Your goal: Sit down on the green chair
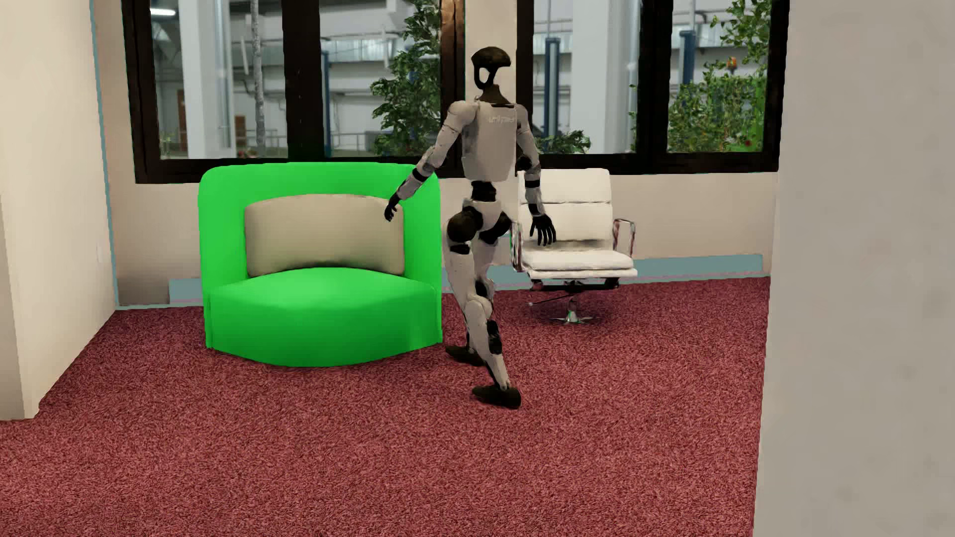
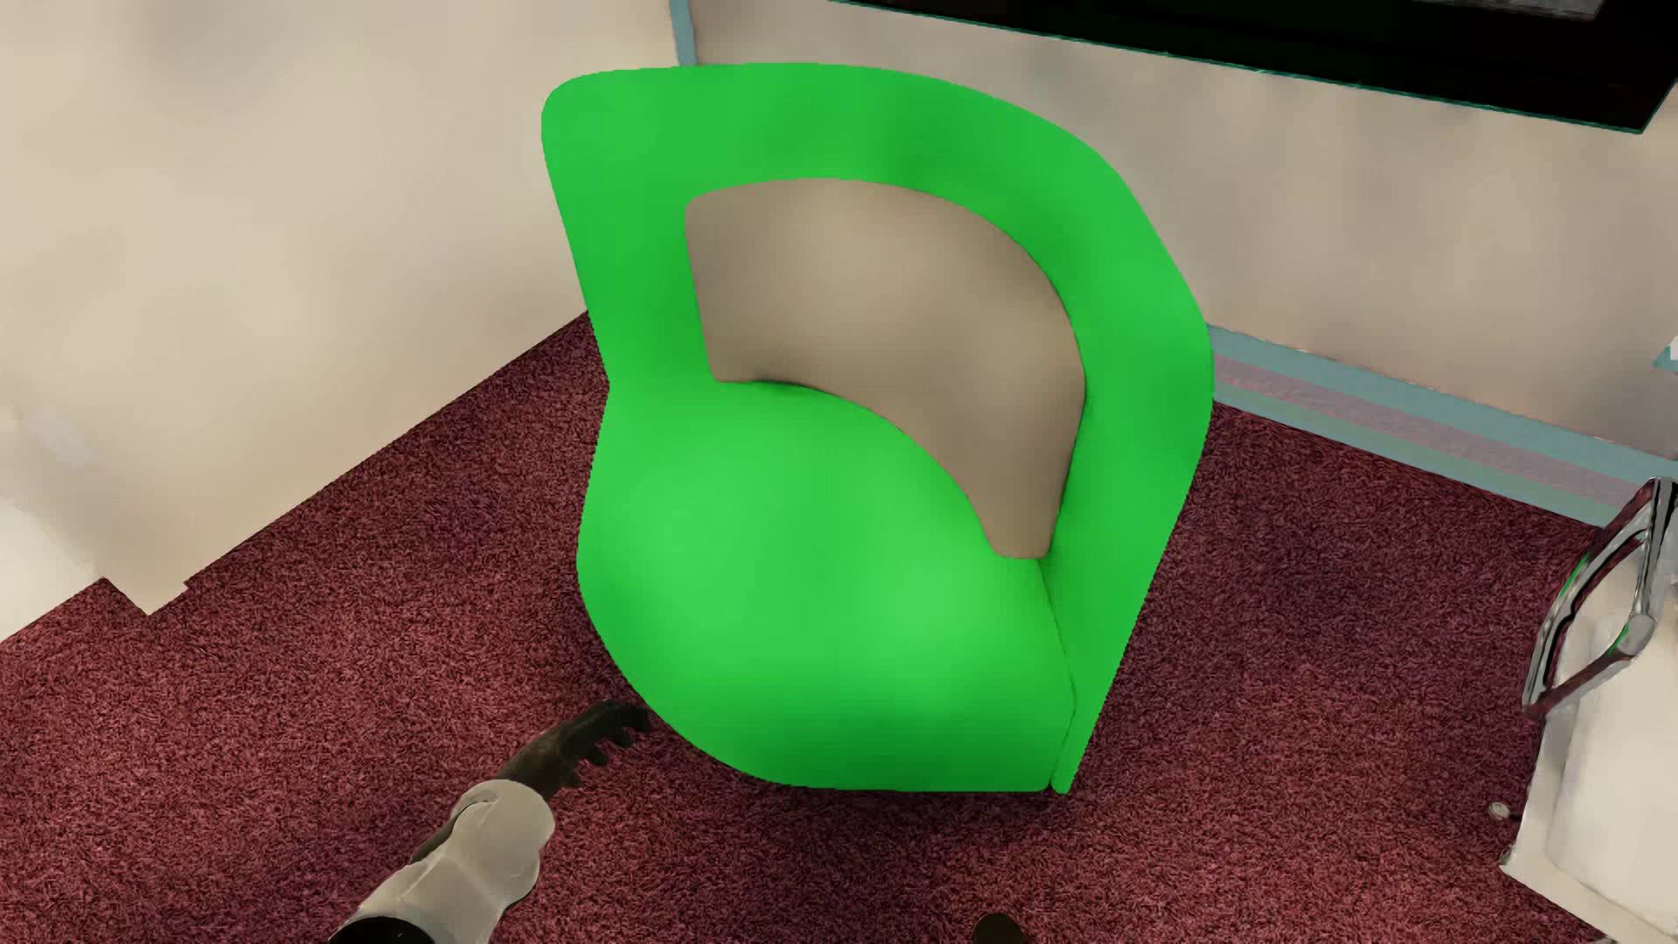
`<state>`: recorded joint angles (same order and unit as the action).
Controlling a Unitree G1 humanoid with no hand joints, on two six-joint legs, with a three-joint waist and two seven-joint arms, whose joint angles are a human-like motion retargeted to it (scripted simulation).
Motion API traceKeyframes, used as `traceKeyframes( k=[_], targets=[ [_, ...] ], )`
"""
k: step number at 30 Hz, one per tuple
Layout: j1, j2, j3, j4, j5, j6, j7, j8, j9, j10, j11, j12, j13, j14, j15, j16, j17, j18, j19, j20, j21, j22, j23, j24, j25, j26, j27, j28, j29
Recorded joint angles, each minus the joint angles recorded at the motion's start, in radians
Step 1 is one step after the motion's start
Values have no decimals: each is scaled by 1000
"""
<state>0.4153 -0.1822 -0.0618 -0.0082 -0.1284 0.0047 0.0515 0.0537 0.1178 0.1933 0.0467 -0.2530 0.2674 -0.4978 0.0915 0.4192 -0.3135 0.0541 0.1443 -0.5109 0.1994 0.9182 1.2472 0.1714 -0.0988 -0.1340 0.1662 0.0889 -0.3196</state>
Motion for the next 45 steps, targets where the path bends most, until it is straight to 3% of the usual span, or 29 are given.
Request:
traceKeyframes(
  k=[2,3,6,7,8,10,11,13,14,15,16,18,20,23,25,26,27,28,29,30,31,32,33,34,35,39,41,42,45],
  targets=[
    [56,-9,-10,40,-9,-7,-19,52,3,82,129,5,47,-44,87,3,-5,-57,119,-9,-29,-60,10,17,12,-11,-27,-11,17],
    [24,-23,-8,71,-2,7,-39,14,-9,188,217,22,45,-65,82,-15,-10,-64,92,26,-41,-76,19,64,-9,7,-19,-28,26],
    [-219,154,50,161,9,-2,-97,-46,22,784,211,84,-30,144,-47,-53,5,-201,36,51,-12,13,22,53,-89,-20,-30,-68,35],
    [-345,197,68,168,11,0,-96,-69,35,971,201,94,-75,172,-88,-71,-11,-142,21,60,13,70,1,123,-131,6,-57,-63,9],
    [-441,246,94,162,20,-11,-91,-108,45,1070,181,112,-123,141,-95,-79,-35,-89,-32,92,37,112,-37,125,-159,-2,-52,-117,50],
    [-613,365,136,153,48,-16,-98,-143,85,1087,91,159,-246,106,-134,-108,-84,-124,-60,144,103,217,-51,159,-185,32,-102,-79,53],
    [-673,415,157,132,58,-12,-116,-155,87,990,42,196,-291,91,-142,-121,-112,-139,-81,170,148,258,-61,140,-167,38,-77,-75,28],
    [-682,522,188,92,82,-2,-116,-176,86,624,-39,259,-363,123,-179,-121,-196,-87,-78,225,194,325,-85,125,-153,61,-86,-67,-11],
    [-616,584,190,30,111,9,-28,-197,103,409,-49,290,-389,202,-210,-102,-234,38,-91,232,192,330,-101,129,-123,46,-161,-55,42],
    [-588,599,183,-50,142,34,74,-233,102,291,-18,320,-413,287,-250,-94,-269,197,-113,273,176,333,-112,149,-102,60,-156,-41,31],
    [-569,590,168,-85,165,45,93,-227,101,258,41,341,-444,259,-268,-71,-289,260,-142,306,167,321,-103,151,-84,51,-164,-62,21],
    [-524,506,167,-96,162,-6,-21,-176,98,244,298,362,-401,260,-244,-4,-253,246,-112,286,130,318,-140,108,-38,71,-136,-39,-28],
    [-426,295,129,-117,58,-6,22,-163,136,194,856,347,-416,198,-262,5,-222,264,63,306,131,309,-115,88,-4,100,-112,-20,-19],
    [-400,99,97,-73,17,5,-32,-112,146,254,1125,244,-314,105,-361,5,-145,181,11,216,104,275,-152,17,-42,56,-140,5,-14],
    [-401,3,71,-52,26,-6,-86,-11,148,244,999,177,-300,83,-326,-17,-60,128,-54,170,129,184,-118,21,-51,11,-135,12,6],
    [-413,-3,66,-46,20,-6,-96,16,151,240,866,163,-274,87,-381,-36,-28,89,-48,136,126,125,-127,64,-90,40,-112,2,3],
    [-452,32,66,-15,30,-2,-114,40,129,264,638,154,-238,83,-309,-42,1,40,-86,71,140,56,-151,55,-102,-8,-134,-20,24],
    [-485,43,76,-16,22,-13,-126,78,135,273,486,119,-239,77,-266,-54,21,9,-37,19,136,14,-153,104,-128,-37,-140,-27,-1],
    [-532,40,90,-49,5,-29,-194,162,106,268,422,113,-227,95,-249,-74,21,-5,-26,-7,158,-32,-184,99,-85,-38,-64,-133,-35],
    [-538,86,84,-79,-20,-29,-265,180,147,255,448,80,-241,136,-299,-85,17,-16,31,-61,142,-63,-189,122,-98,-59,-74,-186,-28],
    [-626,76,102,-85,-43,-12,-287,84,176,290,434,29,-267,176,-331,-105,-2,-40,38,-92,145,-89,-207,129,-111,-58,-91,-139,-47],
    [-766,20,127,-58,-8,8,-263,-1,159,382,425,21,-268,186,-285,-120,-15,-65,-28,-85,136,-103,-239,154,-169,-49,-62,-132,-14],
    [-790,2,132,-69,-32,22,-260,-26,193,408,493,18,-273,151,-371,-158,-49,-16,34,-73,139,-98,-238,166,-161,-34,-165,-107,-41],
    [-806,-28,140,-24,-3,28,-249,1,226,457,539,33,-279,104,-362,-161,-68,-14,-8,-57,174,-116,-284,158,-159,53,-86,-50,-63],
    [-823,-41,125,7,21,11,-253,12,249,546,581,43,-294,79,-380,-136,-47,-18,-66,-51,174,-114,-275,145,-150,26,-89,-18,-70],
    [-874,-270,85,121,-8,8,-173,8,324,770,884,33,-324,49,-412,-65,-27,-37,-143,-25,101,-39,-275,159,-109,75,-62,47,-135],
    [-963,-423,67,163,-30,27,-161,34,387,797,1074,6,-352,-45,-476,-33,-66,-88,-126,35,88,-31,-295,112,-163,80,-30,49,-54],
    [-1093,-523,66,163,-57,35,-172,43,410,922,1195,-9,-355,-61,-516,-21,-102,-125,-108,45,80,-24,-338,94,-175,81,-103,72,-26],
    [-1357,-745,76,223,-72,50,-175,75,517,1228,1501,-74,-391,-161,-592,33,-158,-197,-83,77,86,-7,-405,44,-205,102,-113,85,-7]
  ],
)
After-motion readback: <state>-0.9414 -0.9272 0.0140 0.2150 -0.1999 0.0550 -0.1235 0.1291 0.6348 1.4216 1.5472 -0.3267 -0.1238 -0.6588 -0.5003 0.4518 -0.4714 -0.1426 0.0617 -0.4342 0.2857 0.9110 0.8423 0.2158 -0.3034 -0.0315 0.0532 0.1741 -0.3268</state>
